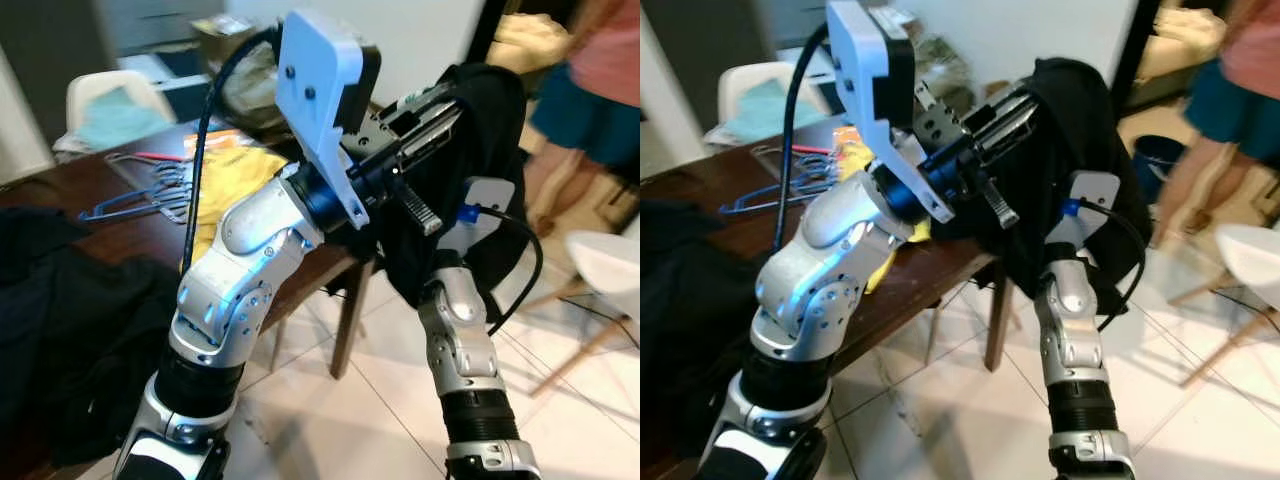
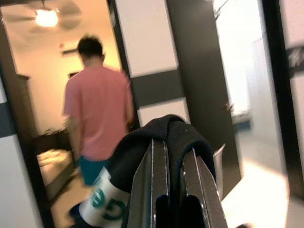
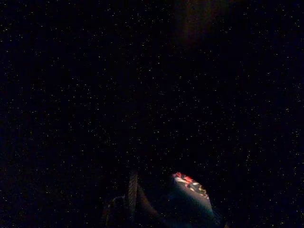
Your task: Hang hanger
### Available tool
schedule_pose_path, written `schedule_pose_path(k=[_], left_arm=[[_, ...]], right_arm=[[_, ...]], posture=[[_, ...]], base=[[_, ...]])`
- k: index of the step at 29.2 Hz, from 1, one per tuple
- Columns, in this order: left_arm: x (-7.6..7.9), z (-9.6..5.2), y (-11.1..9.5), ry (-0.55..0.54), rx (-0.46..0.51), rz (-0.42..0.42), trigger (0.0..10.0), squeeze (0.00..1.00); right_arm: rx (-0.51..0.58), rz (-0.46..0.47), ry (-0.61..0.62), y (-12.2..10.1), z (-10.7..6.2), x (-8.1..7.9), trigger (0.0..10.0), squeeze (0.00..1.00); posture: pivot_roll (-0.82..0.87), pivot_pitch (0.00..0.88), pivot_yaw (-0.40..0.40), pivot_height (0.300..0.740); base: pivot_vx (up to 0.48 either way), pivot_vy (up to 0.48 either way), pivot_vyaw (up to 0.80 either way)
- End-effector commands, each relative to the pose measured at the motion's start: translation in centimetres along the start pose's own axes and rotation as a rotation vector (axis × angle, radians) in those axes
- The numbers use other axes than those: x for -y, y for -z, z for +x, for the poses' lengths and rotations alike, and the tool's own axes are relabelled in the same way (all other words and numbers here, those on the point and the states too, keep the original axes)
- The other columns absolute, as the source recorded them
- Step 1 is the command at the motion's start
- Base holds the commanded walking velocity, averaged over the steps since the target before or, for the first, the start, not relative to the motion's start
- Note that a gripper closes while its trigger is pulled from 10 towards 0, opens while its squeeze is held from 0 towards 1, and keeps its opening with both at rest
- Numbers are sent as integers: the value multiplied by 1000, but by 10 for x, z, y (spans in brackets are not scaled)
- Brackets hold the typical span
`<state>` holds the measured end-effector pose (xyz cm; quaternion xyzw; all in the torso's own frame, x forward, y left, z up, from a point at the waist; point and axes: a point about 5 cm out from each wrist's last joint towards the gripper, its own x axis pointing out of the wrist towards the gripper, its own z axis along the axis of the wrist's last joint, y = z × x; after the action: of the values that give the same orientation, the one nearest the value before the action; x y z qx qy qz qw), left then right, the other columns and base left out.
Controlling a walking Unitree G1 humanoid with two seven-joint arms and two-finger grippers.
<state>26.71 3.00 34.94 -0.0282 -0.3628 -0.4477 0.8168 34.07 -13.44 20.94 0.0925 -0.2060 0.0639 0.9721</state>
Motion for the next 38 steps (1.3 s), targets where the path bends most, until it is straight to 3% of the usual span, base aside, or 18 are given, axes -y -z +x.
schedule_pose_path(k=[1,3,6,10,12,14,18,20,21,23,25,27,28,30,32,34,35,38], left_arm=[[-11,-4,7,-40,-36,62,10000,0],[-29,-14,15,-121,-81,105,10000,0],[-41,-21,17,-186,-98,127,10000,0],[-44,-22,18,-205,-103,138,10000,0],[-54,-28,23,-257,-126,158,10000,0],[-69,-46,46,-364,-243,165,10000,0],[-78,-61,69,-468,-356,145,10000,0],[-90,-92,104,-647,-534,70,10000,0],[-90,-92,104,-647,-534,70,10000,0],[-90,-120,137,-731,-719,49,10000,0],[-90,-127,145,-761,-766,54,10000,0],[-78,-143,169,-796,-855,-65,10000,0],[-78,-143,169,-796,-855,-65,10000,0],[-53,-155,194,-719,-954,-189,10000,0],[-41,-168,207,-706,-1037,-201,10000,0],[-41,-168,207,-706,-1037,-201,10000,0],[-39,-181,212,-738,-1084,-224,10000,0],[-39,-181,212,-738,-1084,-224,10000,0]], right_arm=[[-4,11,9,3,0,1,10000,0],[-9,7,16,4,0,2,10000,0],[-23,2,28,7,0,4,10000,0],[-31,-1,34,8,-1,6,10000,0],[-51,-5,66,11,-3,11,10000,0],[-141,-49,164,24,-9,28,10000,0],[-194,-62,225,32,-14,39,10000,0],[-236,-60,251,38,-19,45,10000,0],[-236,-60,251,38,-19,45,10000,0],[-320,-52,251,51,-27,47,10000,0],[-351,-40,243,56,-30,46,10000,0],[-503,-15,188,78,-42,38,10000,0],[-503,-15,188,78,-42,38,10000,0],[-700,-33,132,109,-67,32,10000,0],[-820,-68,125,129,-87,34,10000,0],[-820,-68,125,129,-87,34,10000,0],[-873,-88,140,137,-99,38,10000,0],[-873,-88,140,137,-99,38,10000,0]], posture=[[6,35,-11,740],[5,33,-9,740],[1,29,-4,740],[1,29,-4,740],[-4,28,0,740],[-10,29,1,740],[-10,30,-1,740],[-16,38,-2,740],[-16,38,-2,740],[-19,46,-1,740],[-19,46,-1,740],[-31,60,5,740],[-31,60,5,740],[-36,69,8,740],[-39,75,11,740],[-39,75,11,740],[-42,81,15,740],[-42,81,15,740]], base=[[0,0,-800],[0,0,-800],[0,0,-800],[0,0,-800],[0,0,-800],[0,0,-800],[0,0,-800],[0,0,-800],[0,0,-800],[0,0,-800],[0,0,-800],[0,0,-800],[0,0,-800],[0,0,-800],[0,0,-800],[0,0,-800],[0,0,-800],[0,0,-800]])
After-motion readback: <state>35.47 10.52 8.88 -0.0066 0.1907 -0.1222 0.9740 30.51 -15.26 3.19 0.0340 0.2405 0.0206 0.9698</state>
